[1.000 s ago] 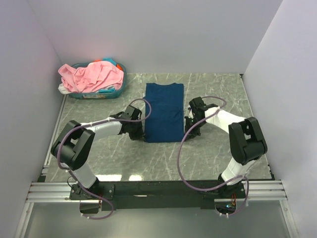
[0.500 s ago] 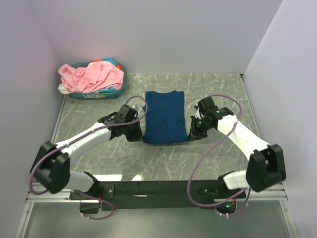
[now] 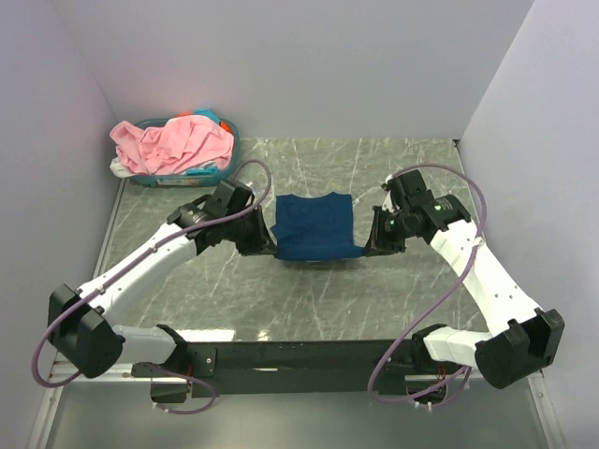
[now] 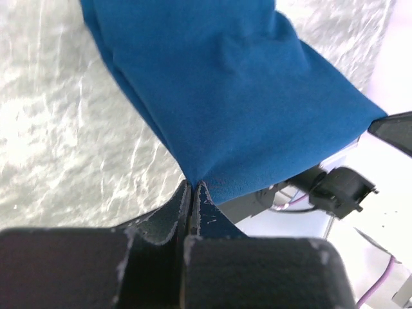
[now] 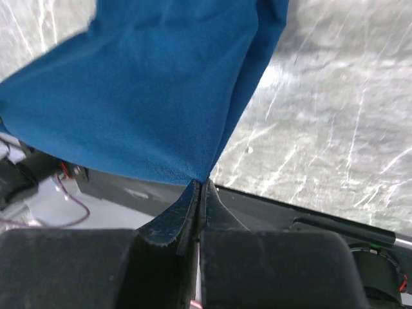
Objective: Fold and stack the t-shirts
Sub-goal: Fold the tshirt
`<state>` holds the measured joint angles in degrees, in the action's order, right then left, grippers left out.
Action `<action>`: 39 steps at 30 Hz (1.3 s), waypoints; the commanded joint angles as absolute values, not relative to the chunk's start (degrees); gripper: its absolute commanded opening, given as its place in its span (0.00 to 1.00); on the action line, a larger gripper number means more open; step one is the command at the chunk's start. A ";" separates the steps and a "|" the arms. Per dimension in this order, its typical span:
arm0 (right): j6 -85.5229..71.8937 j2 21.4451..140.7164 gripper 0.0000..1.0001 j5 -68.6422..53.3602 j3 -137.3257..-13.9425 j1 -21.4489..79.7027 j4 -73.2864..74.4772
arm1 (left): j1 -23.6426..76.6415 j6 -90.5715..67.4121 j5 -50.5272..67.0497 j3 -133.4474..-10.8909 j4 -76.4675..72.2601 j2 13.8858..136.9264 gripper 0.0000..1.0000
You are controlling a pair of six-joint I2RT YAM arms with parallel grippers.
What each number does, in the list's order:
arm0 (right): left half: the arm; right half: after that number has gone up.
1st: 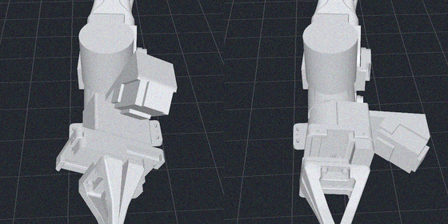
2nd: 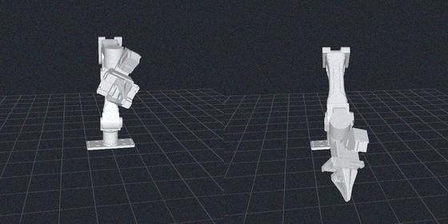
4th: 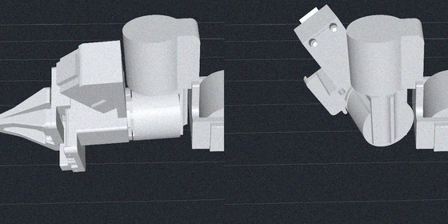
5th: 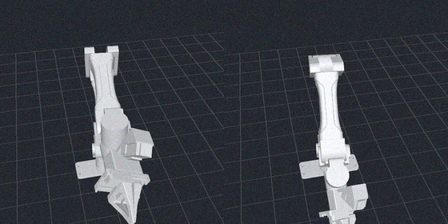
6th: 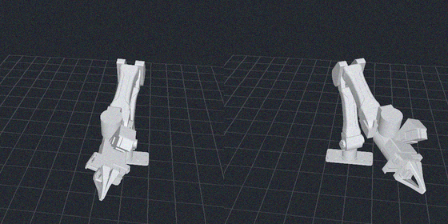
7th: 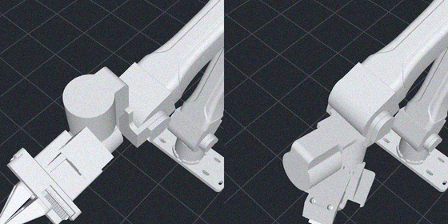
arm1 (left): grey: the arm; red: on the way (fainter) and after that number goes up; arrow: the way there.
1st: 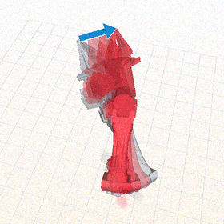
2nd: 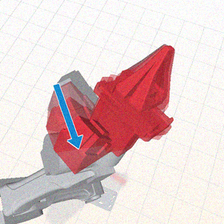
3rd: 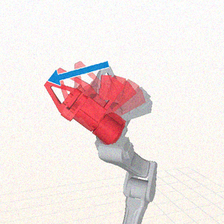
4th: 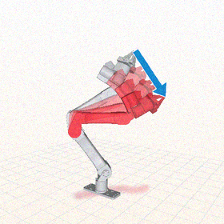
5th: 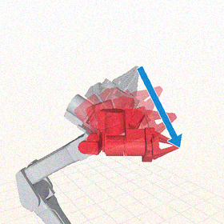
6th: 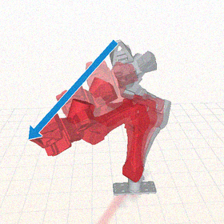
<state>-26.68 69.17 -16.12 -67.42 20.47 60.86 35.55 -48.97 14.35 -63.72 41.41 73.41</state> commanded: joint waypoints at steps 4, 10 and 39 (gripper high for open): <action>-27.51 75.31 0.00 -10.81 -75.66 19.25 59.24 | 31.74 -47.29 13.88 -71.01 40.61 79.97 0.00; -26.11 83.13 0.00 -8.53 -83.82 17.93 56.96 | 27.43 -45.70 18.18 -74.44 34.81 86.74 0.00; -19.86 122.78 0.00 -7.82 -122.07 13.80 59.77 | 16.88 -42.28 24.87 -92.89 28.38 115.39 0.00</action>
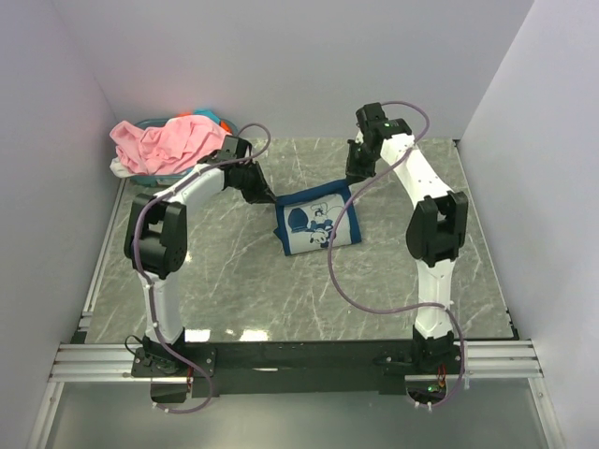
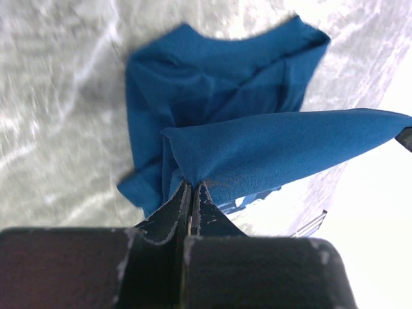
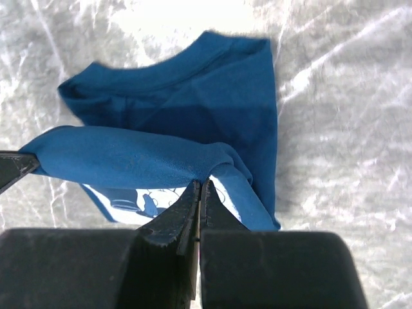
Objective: Fold and stack the t-shirts
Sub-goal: Fold the tshirt
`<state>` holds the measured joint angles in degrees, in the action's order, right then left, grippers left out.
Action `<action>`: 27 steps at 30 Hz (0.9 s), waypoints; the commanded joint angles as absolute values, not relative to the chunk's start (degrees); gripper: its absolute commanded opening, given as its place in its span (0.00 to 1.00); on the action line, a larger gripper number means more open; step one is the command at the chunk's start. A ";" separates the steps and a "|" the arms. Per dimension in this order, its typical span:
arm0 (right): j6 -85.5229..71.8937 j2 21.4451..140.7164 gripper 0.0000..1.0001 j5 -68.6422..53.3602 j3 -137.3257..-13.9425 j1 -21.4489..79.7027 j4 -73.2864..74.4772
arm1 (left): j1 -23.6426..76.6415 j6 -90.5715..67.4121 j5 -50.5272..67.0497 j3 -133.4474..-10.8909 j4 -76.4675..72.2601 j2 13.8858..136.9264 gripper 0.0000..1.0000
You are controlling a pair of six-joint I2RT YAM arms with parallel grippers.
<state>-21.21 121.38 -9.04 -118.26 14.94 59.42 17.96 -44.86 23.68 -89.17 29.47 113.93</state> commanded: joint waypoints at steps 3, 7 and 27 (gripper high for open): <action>-19.78 125.59 0.00 -8.00 -124.36 13.89 60.03 | 16.00 -41.75 25.40 -94.04 27.95 117.15 0.00; -19.78 128.31 0.00 -8.00 -126.73 13.71 60.29 | 15.29 -40.96 26.63 -96.15 27.86 119.79 0.00; -15.74 124.02 0.86 -16.70 -120.16 11.52 52.48 | 14.68 -38.15 28.74 -89.66 23.13 116.02 0.66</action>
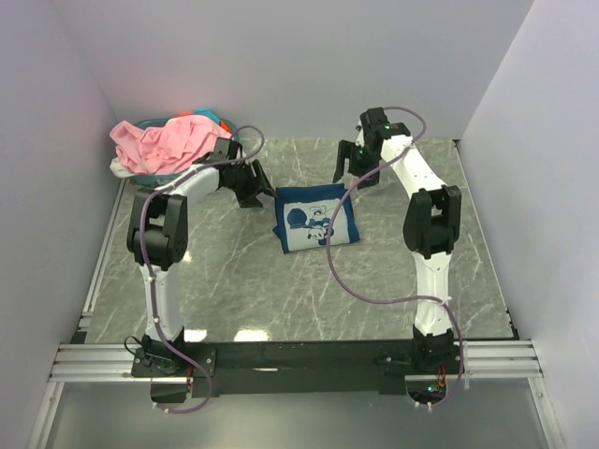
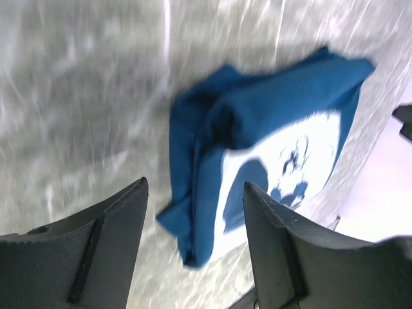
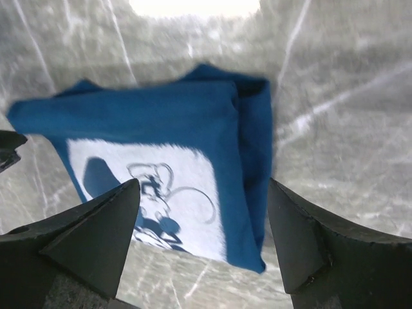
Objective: Fold and stack the t-shirts
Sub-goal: Fold the tshirt
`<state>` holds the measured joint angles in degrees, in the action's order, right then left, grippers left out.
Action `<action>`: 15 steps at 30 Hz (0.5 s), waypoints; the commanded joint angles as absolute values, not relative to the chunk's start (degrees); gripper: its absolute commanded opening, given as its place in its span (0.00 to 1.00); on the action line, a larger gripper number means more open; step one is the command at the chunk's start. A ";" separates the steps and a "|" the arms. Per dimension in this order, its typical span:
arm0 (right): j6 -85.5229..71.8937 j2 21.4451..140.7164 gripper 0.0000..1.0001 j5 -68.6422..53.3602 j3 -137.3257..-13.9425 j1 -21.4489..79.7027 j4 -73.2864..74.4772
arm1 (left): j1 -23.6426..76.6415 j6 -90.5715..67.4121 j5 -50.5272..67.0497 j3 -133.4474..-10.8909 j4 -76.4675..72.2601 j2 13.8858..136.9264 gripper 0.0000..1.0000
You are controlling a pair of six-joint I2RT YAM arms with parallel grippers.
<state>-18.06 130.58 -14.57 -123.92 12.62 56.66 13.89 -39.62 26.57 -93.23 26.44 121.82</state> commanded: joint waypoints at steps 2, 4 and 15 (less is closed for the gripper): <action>-15.12 121.31 0.86 -18.53 -116.74 10.46 51.07 | 15.64 -37.79 28.92 -86.07 22.15 114.09 0.66; -14.94 119.54 0.86 -20.03 -111.38 9.67 48.61 | 16.34 -37.88 29.62 -83.95 20.14 112.68 0.66; -12.39 114.87 0.83 -31.20 -95.90 6.33 42.19 | 19.69 -39.90 29.19 -78.75 17.04 113.29 0.65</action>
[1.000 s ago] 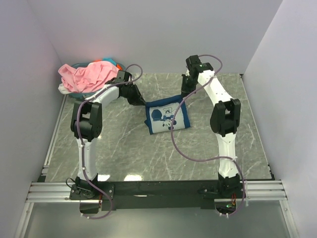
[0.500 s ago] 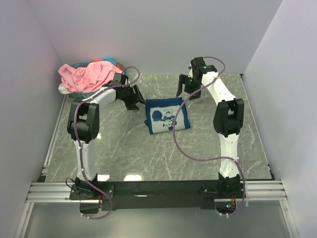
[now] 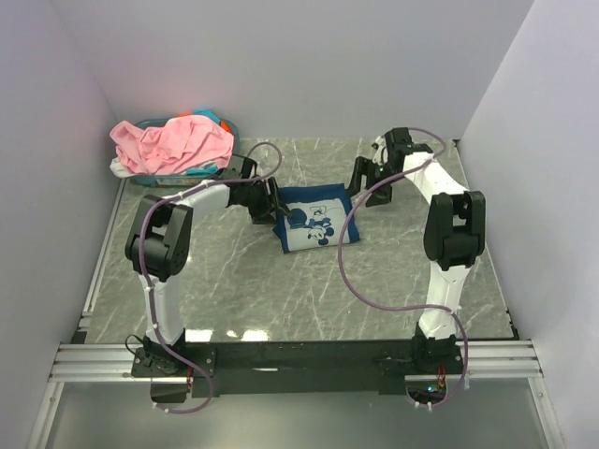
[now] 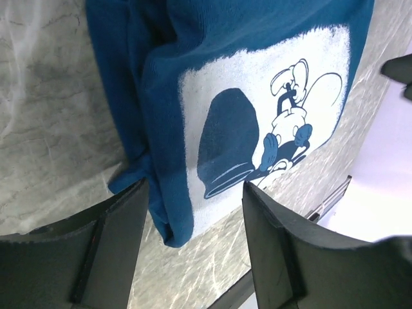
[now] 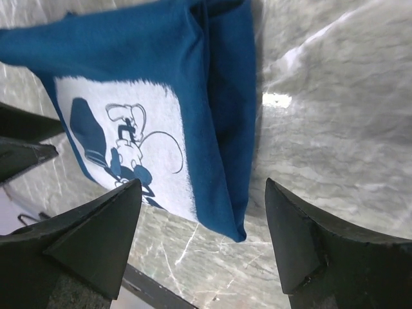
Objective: Fold and stack the t-shirts
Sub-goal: Fold the tshirt
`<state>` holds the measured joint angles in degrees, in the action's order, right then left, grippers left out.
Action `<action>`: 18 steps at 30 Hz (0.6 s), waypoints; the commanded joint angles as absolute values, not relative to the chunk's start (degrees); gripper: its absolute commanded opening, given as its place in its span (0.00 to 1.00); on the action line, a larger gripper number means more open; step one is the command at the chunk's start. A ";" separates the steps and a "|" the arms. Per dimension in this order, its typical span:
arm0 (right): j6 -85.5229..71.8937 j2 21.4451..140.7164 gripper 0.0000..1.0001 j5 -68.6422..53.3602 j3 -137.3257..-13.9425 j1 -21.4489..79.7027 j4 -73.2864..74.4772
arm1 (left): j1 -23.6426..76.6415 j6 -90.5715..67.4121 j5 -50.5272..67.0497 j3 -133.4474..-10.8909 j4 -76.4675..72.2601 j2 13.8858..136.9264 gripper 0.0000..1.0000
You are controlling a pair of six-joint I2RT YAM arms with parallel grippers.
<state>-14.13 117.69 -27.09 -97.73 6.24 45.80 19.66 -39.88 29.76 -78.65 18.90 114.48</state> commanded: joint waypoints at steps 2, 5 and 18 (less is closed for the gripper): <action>-12.30 114.96 0.83 -31.99 -94.14 6.24 41.49 | 19.69 -40.25 28.04 -78.40 17.40 113.47 0.64; -12.13 115.31 0.82 -32.61 -92.56 6.15 40.87 | 19.77 -40.43 27.25 -78.22 18.37 113.64 0.62; -11.34 117.15 0.82 -33.31 -89.47 6.15 38.94 | 20.65 -41.66 26.98 -76.38 16.88 115.05 0.62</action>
<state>-12.43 117.69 -32.38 -89.56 6.22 41.06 20.10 -41.23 27.11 -76.84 18.61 114.67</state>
